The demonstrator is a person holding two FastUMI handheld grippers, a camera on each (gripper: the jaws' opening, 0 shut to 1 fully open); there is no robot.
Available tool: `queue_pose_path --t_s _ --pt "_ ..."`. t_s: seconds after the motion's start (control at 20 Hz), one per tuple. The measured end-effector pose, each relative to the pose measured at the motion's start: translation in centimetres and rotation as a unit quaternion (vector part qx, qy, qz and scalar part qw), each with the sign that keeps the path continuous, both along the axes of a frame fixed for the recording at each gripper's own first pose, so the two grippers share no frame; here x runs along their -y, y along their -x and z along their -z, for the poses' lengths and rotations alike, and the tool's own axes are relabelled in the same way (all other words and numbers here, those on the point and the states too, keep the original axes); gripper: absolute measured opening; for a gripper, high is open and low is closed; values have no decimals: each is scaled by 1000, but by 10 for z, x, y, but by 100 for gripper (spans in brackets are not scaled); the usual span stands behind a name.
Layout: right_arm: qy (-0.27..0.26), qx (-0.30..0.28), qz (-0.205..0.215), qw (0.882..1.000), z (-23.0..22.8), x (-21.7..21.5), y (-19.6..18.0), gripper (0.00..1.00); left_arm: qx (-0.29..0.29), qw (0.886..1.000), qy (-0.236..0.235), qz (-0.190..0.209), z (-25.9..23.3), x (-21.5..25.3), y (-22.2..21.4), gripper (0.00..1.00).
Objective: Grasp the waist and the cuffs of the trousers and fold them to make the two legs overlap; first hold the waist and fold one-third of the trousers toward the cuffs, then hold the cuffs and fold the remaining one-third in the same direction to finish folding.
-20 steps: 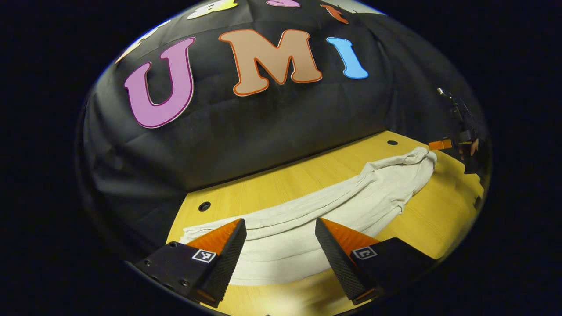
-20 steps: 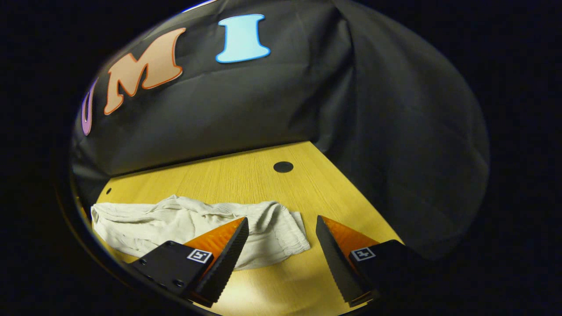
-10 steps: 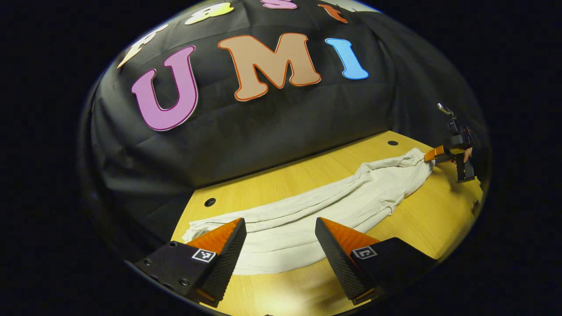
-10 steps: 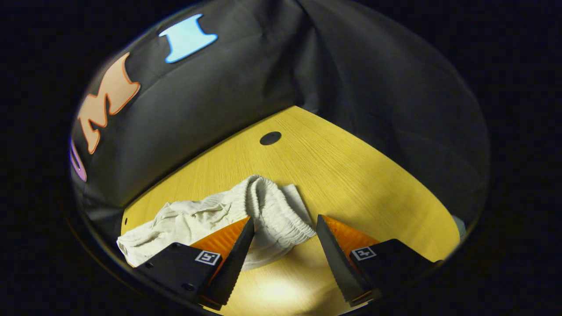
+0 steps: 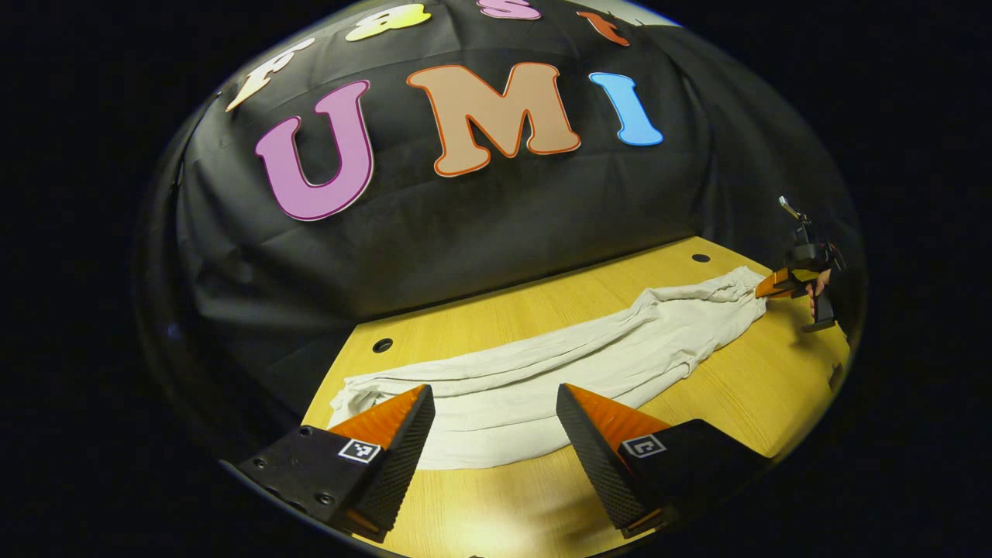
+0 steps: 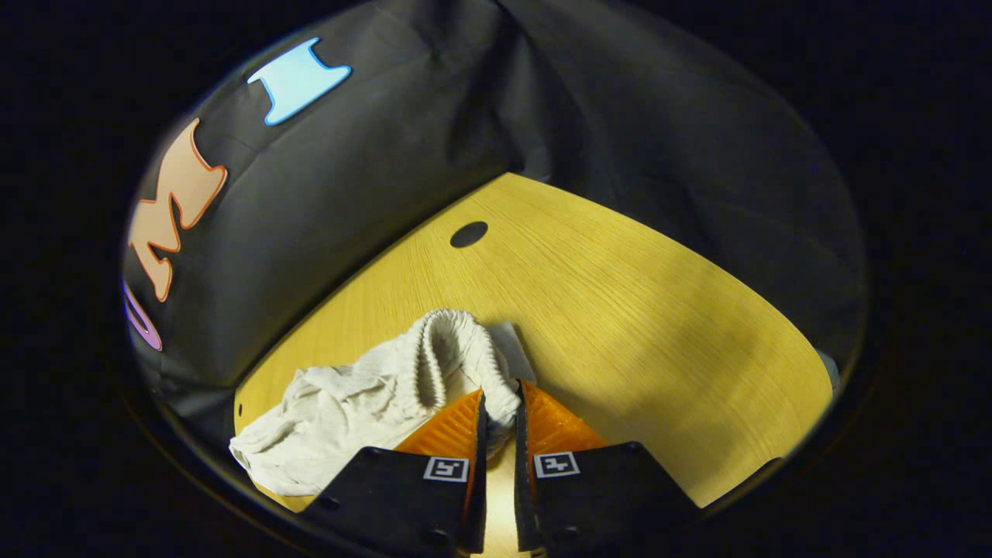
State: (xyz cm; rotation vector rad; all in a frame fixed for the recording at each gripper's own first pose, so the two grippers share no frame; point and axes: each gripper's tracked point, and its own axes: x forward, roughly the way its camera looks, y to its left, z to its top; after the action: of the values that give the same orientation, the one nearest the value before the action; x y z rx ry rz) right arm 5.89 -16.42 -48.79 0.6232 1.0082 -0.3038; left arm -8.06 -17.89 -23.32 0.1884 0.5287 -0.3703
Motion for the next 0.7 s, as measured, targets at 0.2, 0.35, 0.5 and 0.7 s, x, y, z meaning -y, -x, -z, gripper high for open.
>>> queue_pose_path --t_s 0.2,0.35,0.5,0.7 --pt "-28 32 12 999 -43 7 -16 17 6 1000 7 -13 -3 -21 1 96" --pt "-42 73 17 996 -77 -5 -30 17 3 999 22 -24 -1 -39 0 96" --pt "-44 109 -7 993 -117 -36 -43 16 5 999 34 -38 -2 -62 -5 96" --pt "-45 146 -38 988 -159 -83 -58 16 1 998 52 -48 2 -89 -10 96"
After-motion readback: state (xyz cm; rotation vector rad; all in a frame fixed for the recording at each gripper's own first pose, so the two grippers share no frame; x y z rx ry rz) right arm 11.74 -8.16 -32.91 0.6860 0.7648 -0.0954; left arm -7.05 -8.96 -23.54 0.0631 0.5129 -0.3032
